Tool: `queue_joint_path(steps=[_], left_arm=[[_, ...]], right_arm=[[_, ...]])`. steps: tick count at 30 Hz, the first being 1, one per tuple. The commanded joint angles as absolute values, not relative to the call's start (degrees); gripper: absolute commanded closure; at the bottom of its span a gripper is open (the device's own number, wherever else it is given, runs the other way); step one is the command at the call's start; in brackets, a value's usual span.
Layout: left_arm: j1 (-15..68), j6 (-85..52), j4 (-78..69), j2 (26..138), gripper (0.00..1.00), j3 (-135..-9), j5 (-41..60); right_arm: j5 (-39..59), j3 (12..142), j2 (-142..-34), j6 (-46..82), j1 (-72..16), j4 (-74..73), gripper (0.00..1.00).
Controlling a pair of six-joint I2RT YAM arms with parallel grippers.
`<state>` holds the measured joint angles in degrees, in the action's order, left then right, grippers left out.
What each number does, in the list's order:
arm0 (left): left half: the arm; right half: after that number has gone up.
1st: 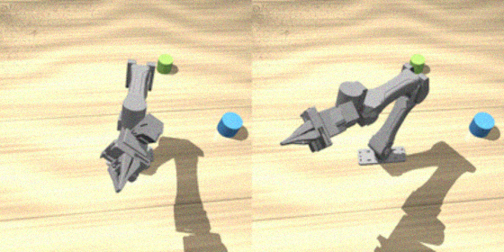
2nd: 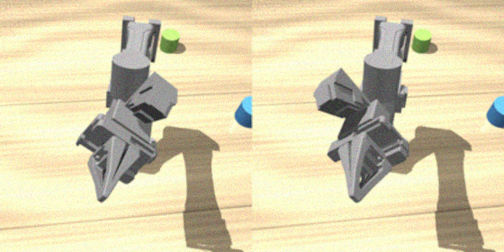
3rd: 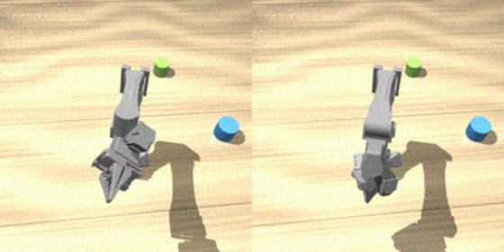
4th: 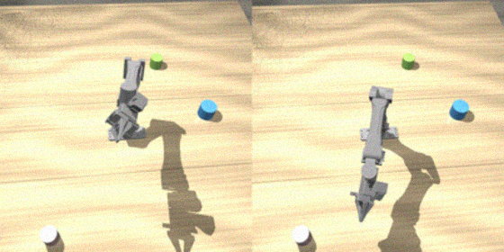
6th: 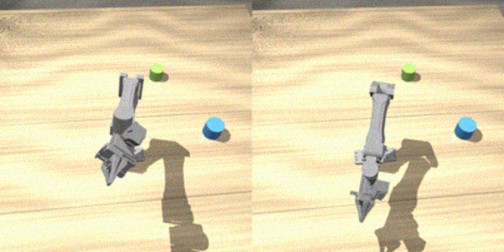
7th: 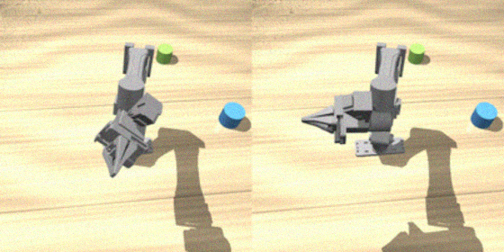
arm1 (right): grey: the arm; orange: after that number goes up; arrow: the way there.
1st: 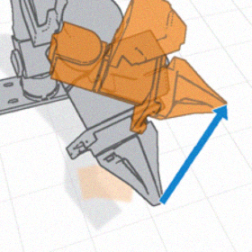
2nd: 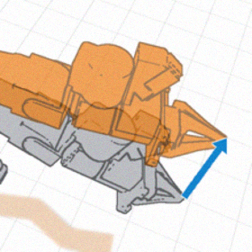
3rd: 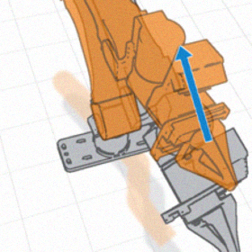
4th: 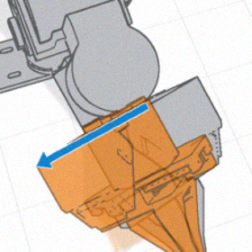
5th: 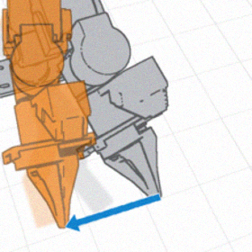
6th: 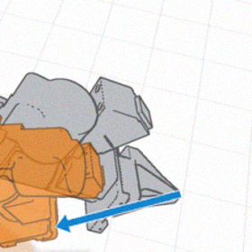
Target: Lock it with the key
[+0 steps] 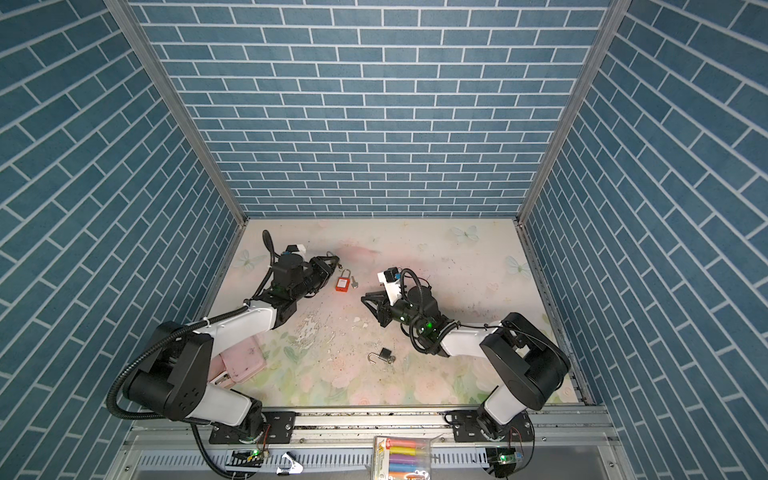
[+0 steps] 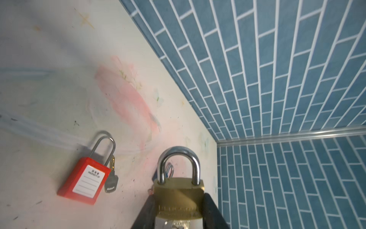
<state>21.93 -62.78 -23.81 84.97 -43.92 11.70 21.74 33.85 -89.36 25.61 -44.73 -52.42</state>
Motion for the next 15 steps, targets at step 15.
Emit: queue_joint_path(steps=[15], left_arm=[[29.90, -37.25, 8.24, 89.24, 1.00, -62.76, 8.68]], right_arm=[[41.07, 48.16, -90.76, 29.65, -38.06, -30.06, 0.68]])
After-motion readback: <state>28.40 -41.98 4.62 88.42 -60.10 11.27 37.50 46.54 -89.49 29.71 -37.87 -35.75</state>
